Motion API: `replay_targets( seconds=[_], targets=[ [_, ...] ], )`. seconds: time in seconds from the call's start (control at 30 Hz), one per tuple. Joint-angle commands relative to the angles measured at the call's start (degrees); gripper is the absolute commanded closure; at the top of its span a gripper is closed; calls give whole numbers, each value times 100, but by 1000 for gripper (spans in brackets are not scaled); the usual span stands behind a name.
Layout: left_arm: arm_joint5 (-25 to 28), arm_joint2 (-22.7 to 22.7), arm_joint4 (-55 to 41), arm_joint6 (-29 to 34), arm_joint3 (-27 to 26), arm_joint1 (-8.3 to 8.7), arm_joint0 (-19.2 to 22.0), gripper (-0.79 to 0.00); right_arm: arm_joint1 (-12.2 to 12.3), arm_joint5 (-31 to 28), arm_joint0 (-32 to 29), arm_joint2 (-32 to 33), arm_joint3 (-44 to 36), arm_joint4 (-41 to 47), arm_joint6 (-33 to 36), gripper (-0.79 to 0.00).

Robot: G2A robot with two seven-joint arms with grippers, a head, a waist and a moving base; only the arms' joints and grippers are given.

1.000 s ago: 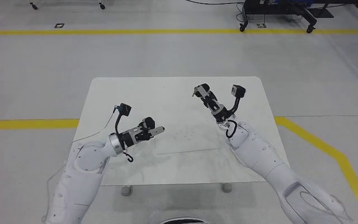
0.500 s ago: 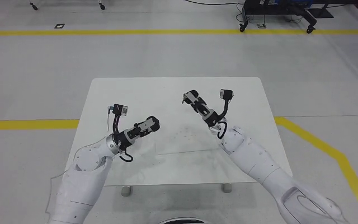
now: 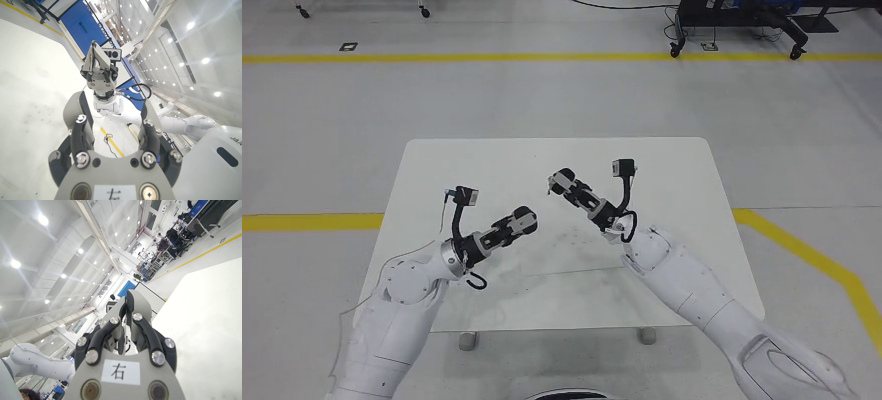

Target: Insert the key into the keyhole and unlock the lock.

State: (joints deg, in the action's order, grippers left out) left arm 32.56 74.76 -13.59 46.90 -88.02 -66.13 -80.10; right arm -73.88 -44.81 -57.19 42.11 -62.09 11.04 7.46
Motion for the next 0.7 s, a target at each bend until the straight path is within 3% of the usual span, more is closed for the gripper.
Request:
replay_targets(
  seconds=[0.0,0.67],
  targets=[
    [-42,2,22,-60,12,3,10,-376,-36,21,22,-27,29,35,81,0],
    [-376,-79,159,-439,149,19,59,-243,-316,-42,72,-39,344,349,790,0]
  ],
)
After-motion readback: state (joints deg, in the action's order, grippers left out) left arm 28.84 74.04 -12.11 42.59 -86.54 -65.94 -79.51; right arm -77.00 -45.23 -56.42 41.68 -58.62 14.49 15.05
